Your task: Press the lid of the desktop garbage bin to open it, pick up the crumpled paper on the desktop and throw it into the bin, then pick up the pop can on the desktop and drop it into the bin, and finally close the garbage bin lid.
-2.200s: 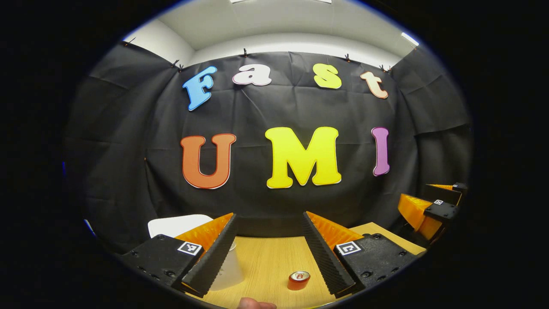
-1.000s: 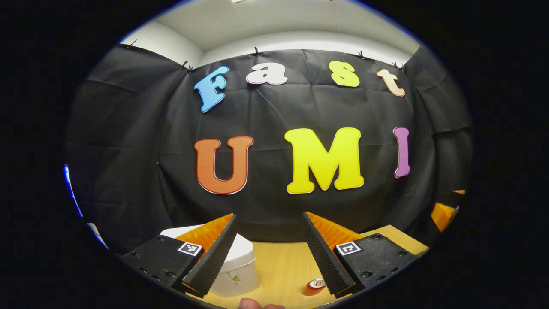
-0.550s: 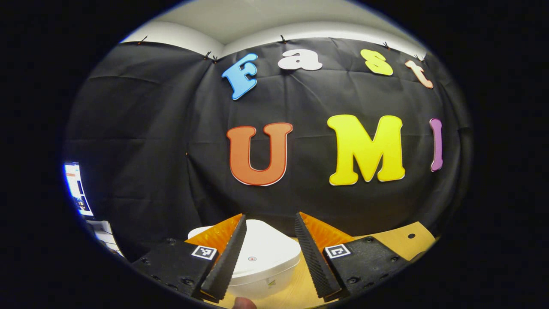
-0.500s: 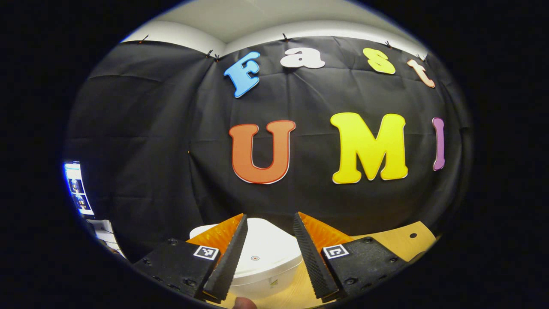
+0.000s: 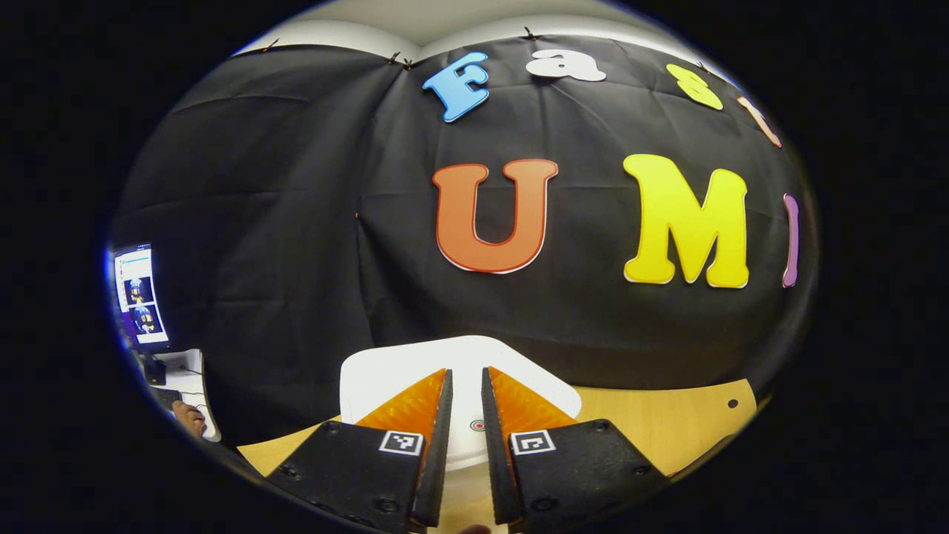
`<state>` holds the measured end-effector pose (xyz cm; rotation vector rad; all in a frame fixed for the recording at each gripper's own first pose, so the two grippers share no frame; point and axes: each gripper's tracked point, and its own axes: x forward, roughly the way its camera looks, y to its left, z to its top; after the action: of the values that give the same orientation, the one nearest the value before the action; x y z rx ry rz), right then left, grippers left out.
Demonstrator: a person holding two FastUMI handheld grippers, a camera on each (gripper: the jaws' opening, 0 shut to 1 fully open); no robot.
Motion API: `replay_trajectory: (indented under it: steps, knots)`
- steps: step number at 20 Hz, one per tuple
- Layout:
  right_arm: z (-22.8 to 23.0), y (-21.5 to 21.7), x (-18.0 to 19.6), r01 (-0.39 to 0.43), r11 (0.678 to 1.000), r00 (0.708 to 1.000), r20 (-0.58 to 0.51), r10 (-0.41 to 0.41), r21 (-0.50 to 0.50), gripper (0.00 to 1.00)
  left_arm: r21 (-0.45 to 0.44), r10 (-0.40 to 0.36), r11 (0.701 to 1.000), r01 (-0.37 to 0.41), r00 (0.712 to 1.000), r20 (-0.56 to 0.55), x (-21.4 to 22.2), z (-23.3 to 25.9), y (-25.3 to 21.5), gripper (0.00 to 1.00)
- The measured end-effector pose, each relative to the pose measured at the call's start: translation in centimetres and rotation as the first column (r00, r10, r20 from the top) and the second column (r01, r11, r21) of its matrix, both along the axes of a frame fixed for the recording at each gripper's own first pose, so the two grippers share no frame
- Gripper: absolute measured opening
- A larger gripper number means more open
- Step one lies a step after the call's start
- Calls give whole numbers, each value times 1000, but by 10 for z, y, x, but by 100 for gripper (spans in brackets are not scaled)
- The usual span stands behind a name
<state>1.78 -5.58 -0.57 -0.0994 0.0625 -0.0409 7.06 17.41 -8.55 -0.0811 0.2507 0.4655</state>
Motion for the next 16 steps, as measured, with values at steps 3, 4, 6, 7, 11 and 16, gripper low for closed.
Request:
replay_trajectory:
  steps: [3, 4, 6, 7, 11, 16]
  knots:
    - [-2, 0, -2, -3, 1000, 1000, -2, 3, -11, 94, -17, 8, 1000, -9, 999, -38, -2, -17, 1, 23]
    - [-2, -2, -2, 1, 1000, 1000, -6, -1, -7, 94, -29, 6, 1000, -8, 999, -51, -2, -22, -1, 21]
    - [-2, -6, -1, 13, 1000, 1000, -4, -13, 1, 94, -14, 3, 1000, -3, 998, -55, -4, -24, -2, 16]
    - [-2, -8, -1, 17, 1000, 1000, -3, -17, 3, 94, -25, -3, 1000, 2, 998, -64, -6, -29, -3, 15]
    - [-11, 0, 1, 6, 1000, 1000, -16, -6, 13, 94, 6, 2, 1000, -1, 993, -122, -8, -31, -2, 12]
    - [-4, 17, -3, -30, 1000, 1000, 4, 30, -4, 94, 15, 17, 1000, -15, 995, -99, -7, -30, -6, 6]
